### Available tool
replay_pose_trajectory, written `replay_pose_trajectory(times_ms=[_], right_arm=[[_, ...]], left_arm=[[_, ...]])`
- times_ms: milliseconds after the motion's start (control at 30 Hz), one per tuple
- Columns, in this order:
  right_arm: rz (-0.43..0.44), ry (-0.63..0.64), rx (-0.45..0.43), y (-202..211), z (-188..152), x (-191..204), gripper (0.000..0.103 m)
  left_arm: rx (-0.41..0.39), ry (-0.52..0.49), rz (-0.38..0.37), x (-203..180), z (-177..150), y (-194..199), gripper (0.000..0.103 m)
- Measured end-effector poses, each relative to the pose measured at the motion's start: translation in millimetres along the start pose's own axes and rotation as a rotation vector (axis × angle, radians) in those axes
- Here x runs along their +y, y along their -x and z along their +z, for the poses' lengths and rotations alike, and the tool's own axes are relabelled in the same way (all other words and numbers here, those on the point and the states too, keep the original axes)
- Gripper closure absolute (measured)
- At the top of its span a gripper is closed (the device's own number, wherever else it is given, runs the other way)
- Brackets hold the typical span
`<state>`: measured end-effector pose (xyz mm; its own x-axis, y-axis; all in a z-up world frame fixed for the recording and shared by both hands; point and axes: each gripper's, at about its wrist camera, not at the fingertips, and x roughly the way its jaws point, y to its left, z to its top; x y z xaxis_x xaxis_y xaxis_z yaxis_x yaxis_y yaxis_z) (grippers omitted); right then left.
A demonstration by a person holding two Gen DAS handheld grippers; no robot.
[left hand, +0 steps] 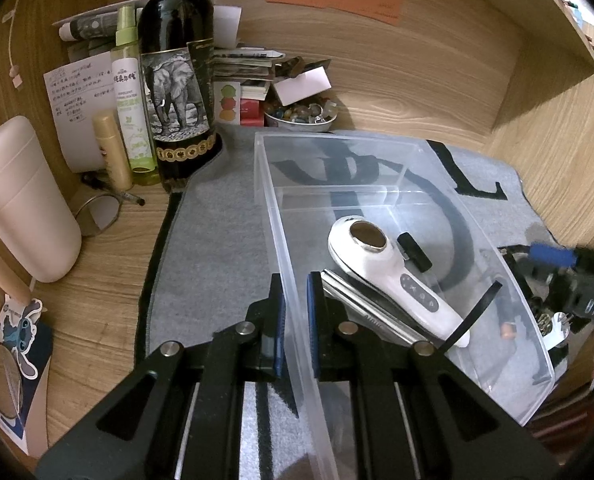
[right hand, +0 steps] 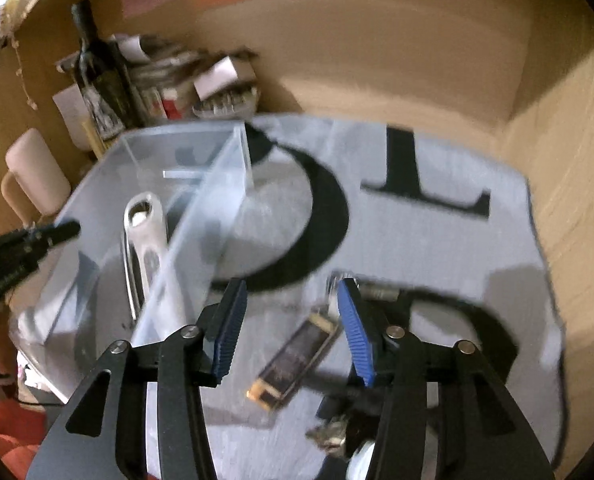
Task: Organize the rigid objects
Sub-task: 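Grasp the black-and-gold battery with the right gripper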
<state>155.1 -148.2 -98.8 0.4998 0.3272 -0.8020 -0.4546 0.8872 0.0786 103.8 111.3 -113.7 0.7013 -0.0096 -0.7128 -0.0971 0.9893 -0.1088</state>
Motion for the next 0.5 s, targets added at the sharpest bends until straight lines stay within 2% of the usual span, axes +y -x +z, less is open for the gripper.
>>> replay_pose_trajectory(times_ms=[233, 433, 500], right_arm=[[-0.009, -0.004, 0.103, -28, -28, 5, 0.059], [-0.023, 0.023, 0.087, -27, -37, 14, 0.06], [-0.042, 0.039, 0.08, -30, -39, 18, 0.068]], left_arm=[[-0.001, 0.0, 0.001, 0, 0, 0, 0.093], [-0.001, 0.001, 0.0, 0, 0, 0, 0.093], [-0.001, 0.001, 0.0, 0, 0, 0, 0.093]])
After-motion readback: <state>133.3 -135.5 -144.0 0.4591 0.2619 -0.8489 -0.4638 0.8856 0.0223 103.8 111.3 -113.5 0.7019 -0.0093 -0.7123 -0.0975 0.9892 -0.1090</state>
